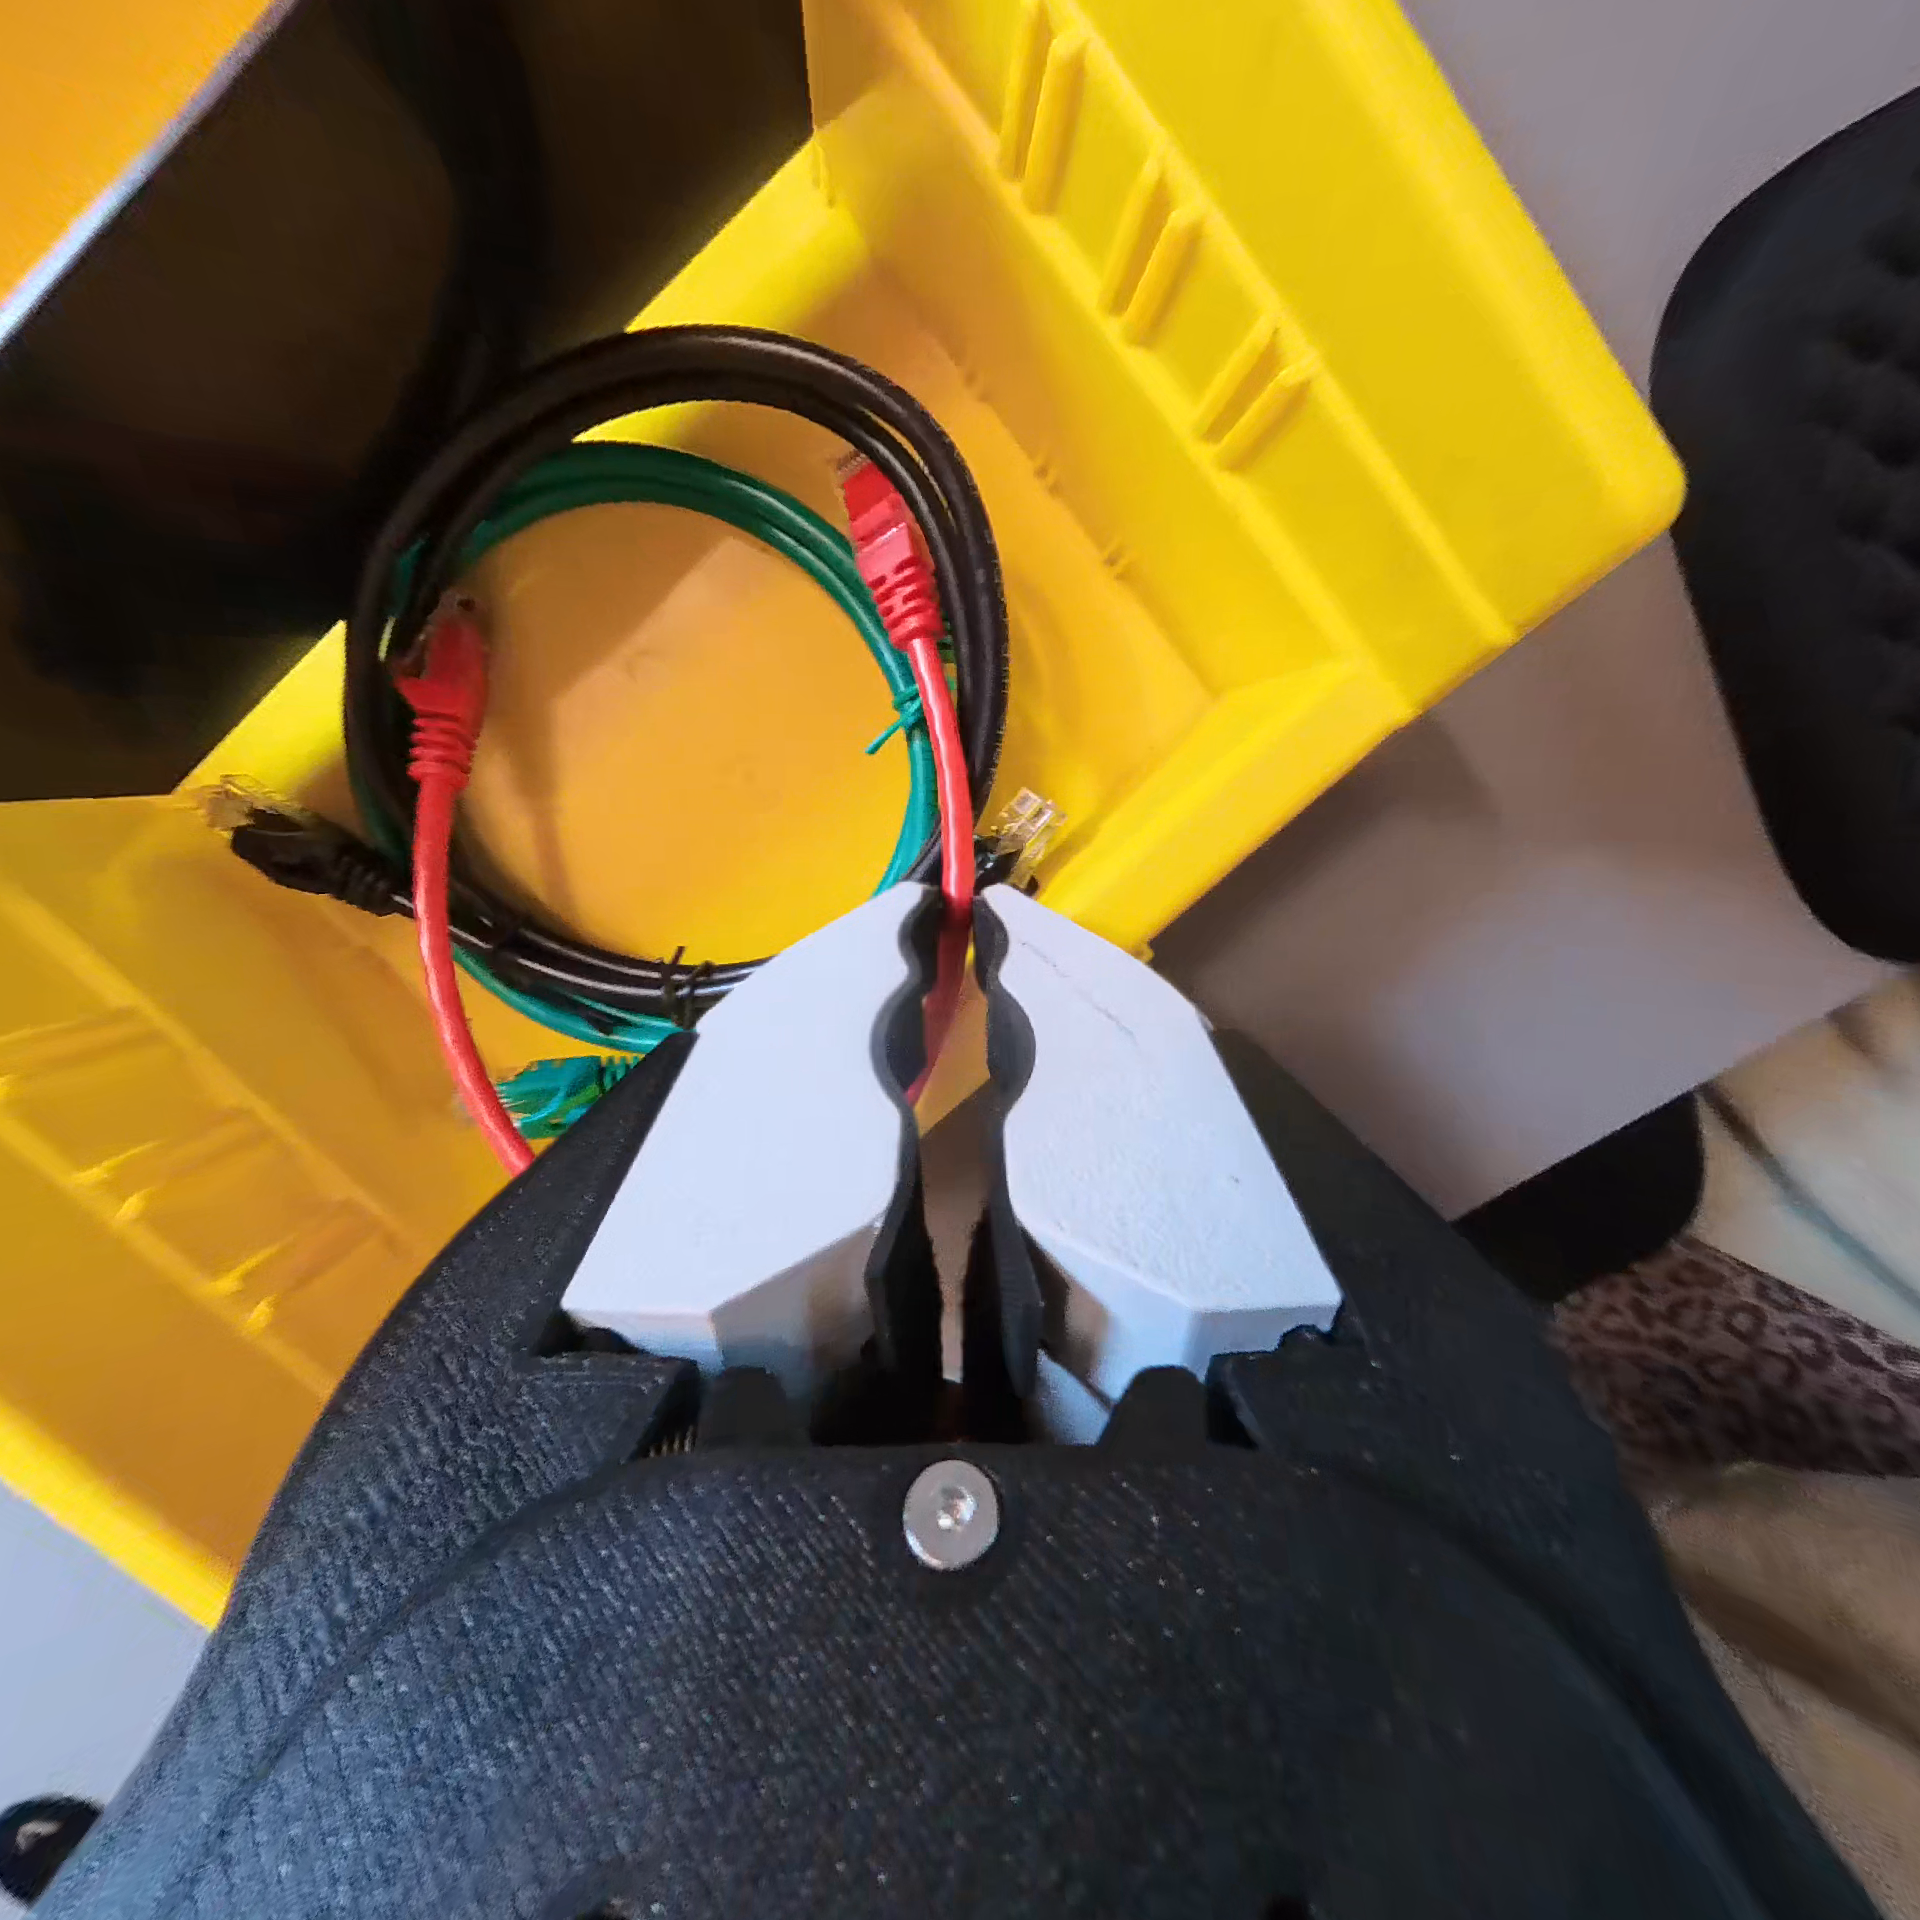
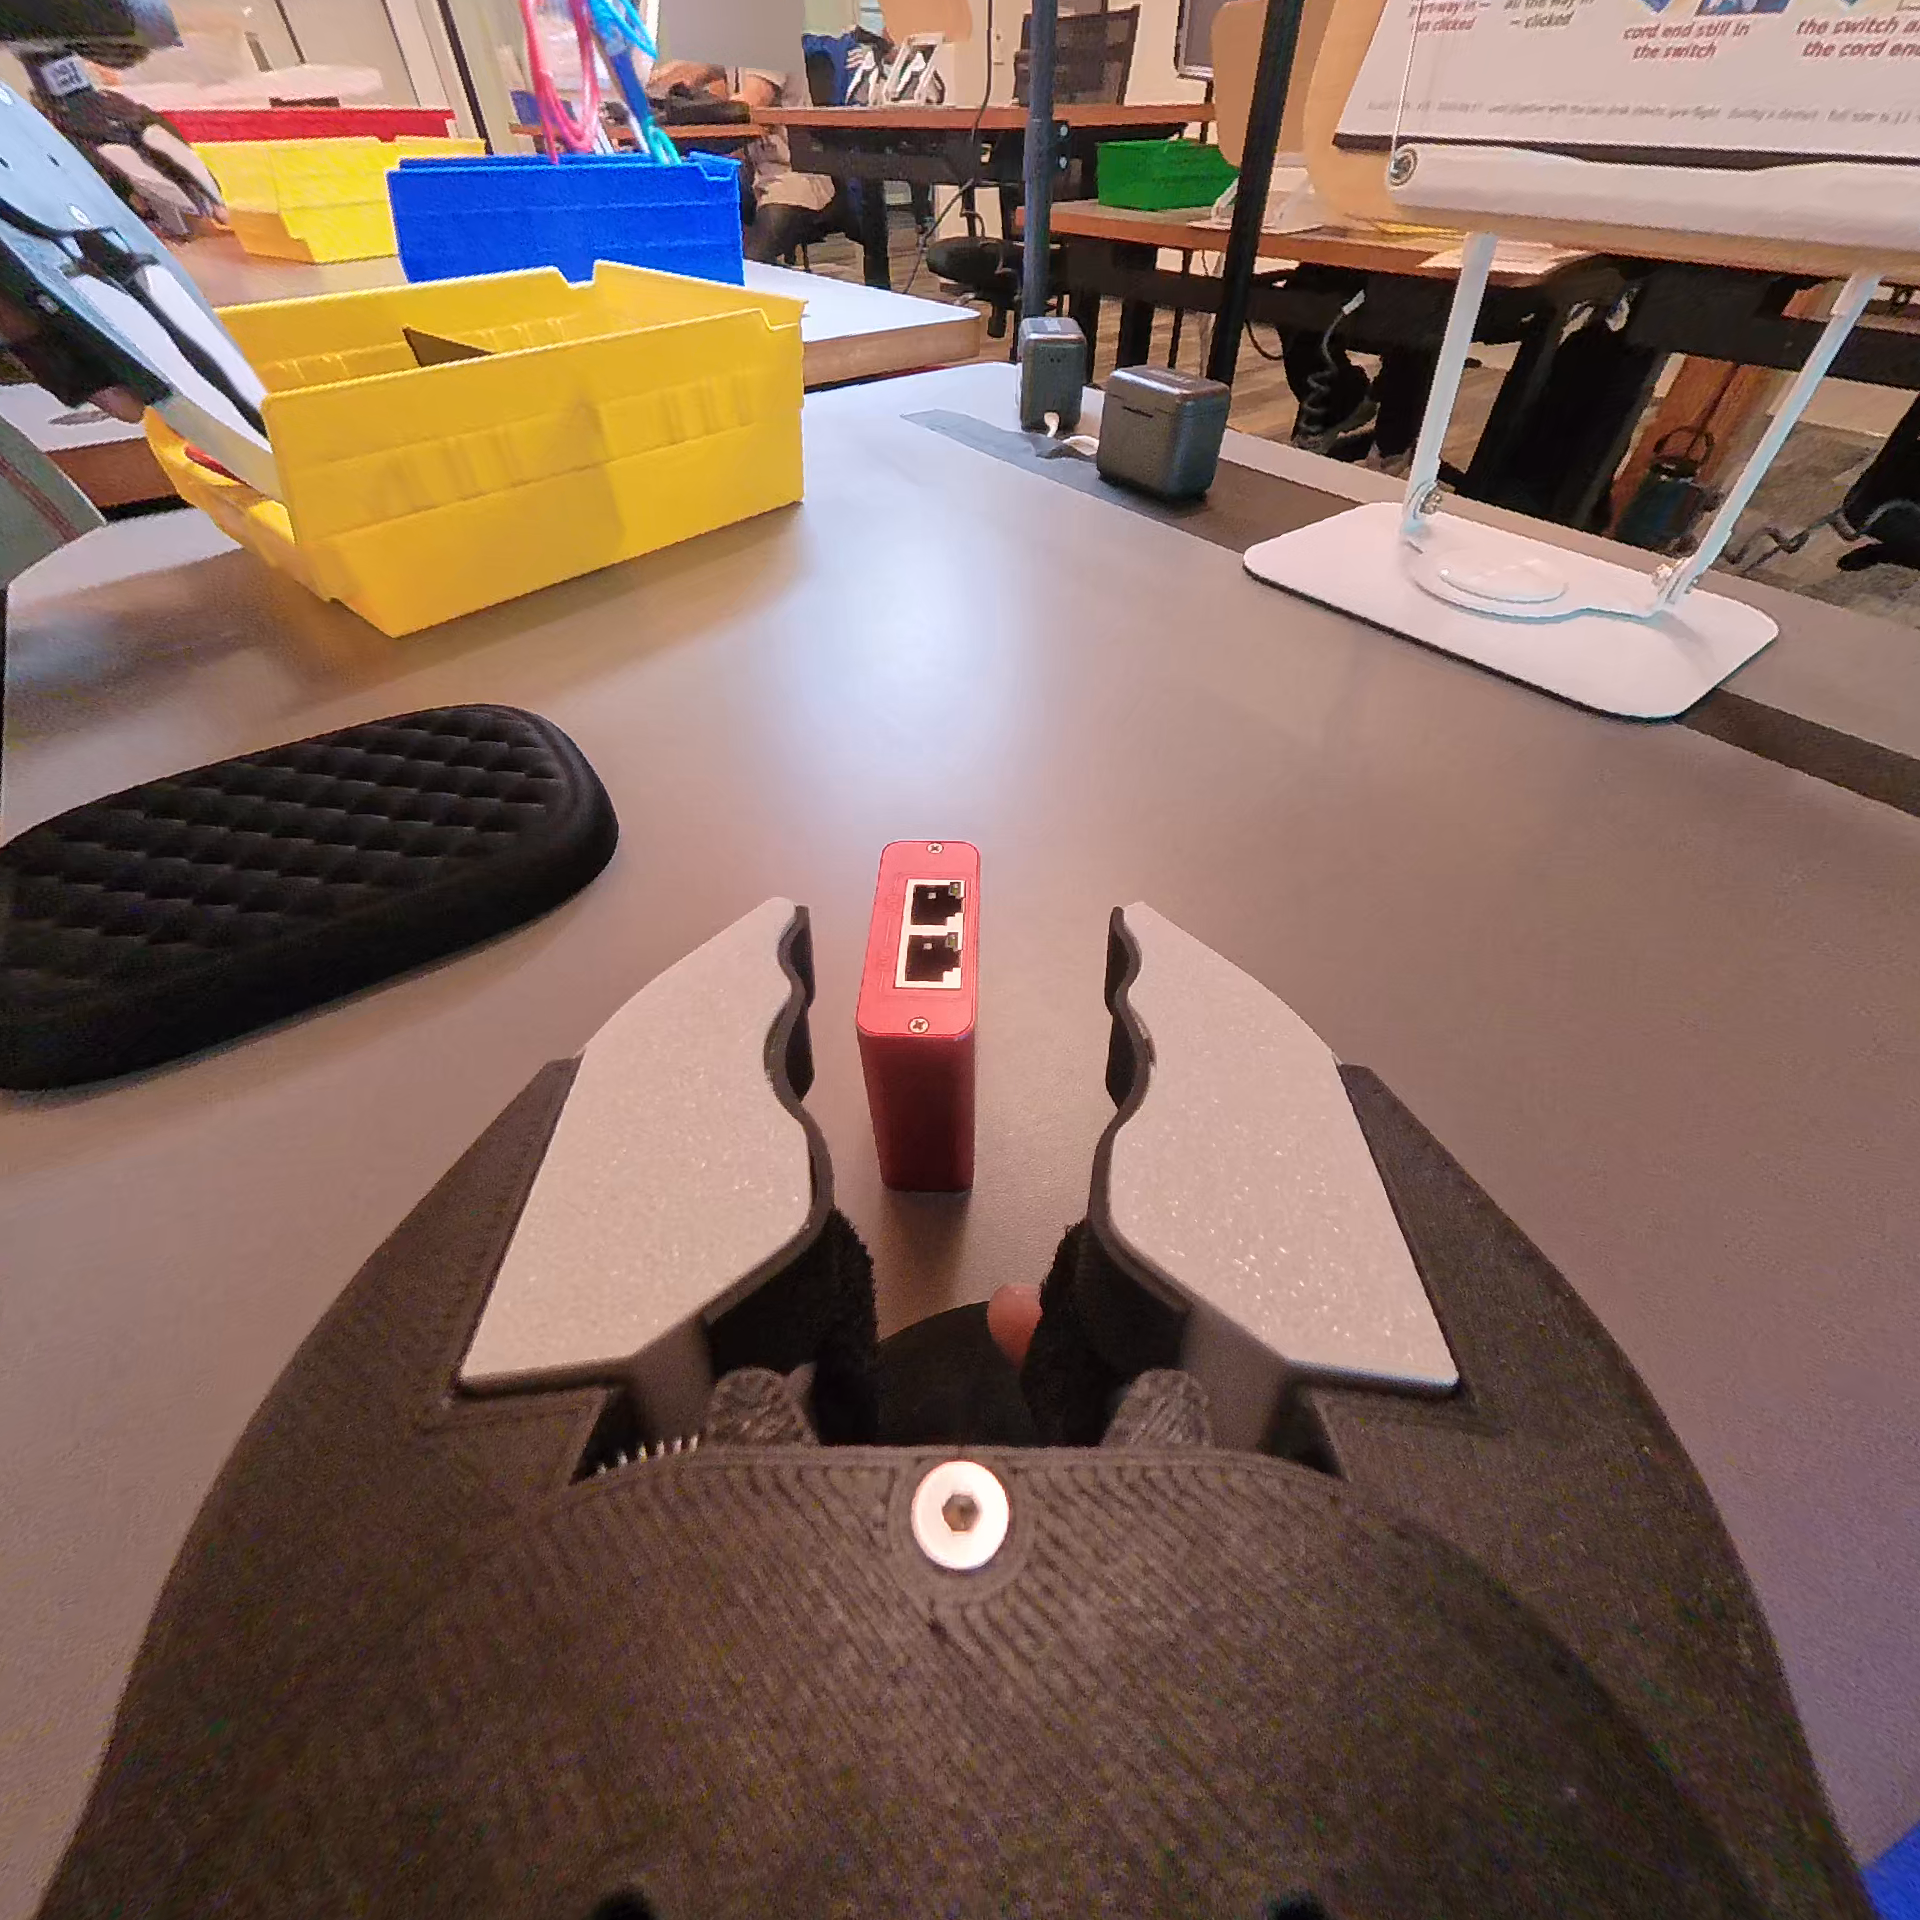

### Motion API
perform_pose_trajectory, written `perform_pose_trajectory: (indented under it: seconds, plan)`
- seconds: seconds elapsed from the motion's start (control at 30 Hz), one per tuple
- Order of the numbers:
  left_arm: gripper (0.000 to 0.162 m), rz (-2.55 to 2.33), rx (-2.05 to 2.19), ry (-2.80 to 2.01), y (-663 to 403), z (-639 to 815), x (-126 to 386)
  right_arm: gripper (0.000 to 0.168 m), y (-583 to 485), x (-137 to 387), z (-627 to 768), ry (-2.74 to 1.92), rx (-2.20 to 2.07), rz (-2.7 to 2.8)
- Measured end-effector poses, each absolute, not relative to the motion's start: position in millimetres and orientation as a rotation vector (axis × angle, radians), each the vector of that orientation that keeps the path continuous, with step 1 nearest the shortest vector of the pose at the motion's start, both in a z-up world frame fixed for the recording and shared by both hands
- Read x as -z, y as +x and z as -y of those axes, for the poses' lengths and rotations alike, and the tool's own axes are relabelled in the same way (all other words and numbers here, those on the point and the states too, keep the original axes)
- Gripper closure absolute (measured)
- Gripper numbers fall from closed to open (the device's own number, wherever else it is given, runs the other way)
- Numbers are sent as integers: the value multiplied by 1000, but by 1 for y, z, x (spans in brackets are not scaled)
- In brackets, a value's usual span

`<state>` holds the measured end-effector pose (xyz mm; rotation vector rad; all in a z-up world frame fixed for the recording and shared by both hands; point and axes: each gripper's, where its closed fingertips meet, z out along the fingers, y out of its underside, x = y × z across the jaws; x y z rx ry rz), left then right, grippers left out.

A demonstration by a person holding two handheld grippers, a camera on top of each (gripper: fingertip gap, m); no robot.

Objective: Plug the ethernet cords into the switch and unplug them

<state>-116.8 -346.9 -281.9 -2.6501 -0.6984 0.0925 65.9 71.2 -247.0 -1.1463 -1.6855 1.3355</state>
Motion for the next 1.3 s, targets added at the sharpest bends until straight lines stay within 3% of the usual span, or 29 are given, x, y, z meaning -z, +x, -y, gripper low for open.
perform_pose_trajectory:
  seconds: [0.17, 0.37, 0.53, 0.67, 0.93, 1.17, 1.3]
  plan:
    - [156, 658, -414, -2499, -134, 345, 248, 115, 66, 246, -72, -1151, -1336, 1675]
    - [157, 532, -744, -2107, -132, 331, 160, 117, 66, 248, -71, -1148, -1324, 1686]
    - [157, 304, -846, -1687, -94, 293, 80, 117, 66, 248, -69, -1133, -1303, 1699]
    - [157, 117, -820, -1528, -55, 262, 44, 116, 68, 245, -66, -1088, -1299, 1710]
    - [157, -196, -311, -1555, 30, 174, 61, 116, 80, 209, -29, -767, -1389, 1737]
    - [157, -352, 132, -1624, 84, 122, 108, 103, 110, 139, 32, -383, -1906, 1678]
    - [157, -393, 210, -1676, 93, 110, 129, 110, 110, 128, 44, -297, -1962, 1738]
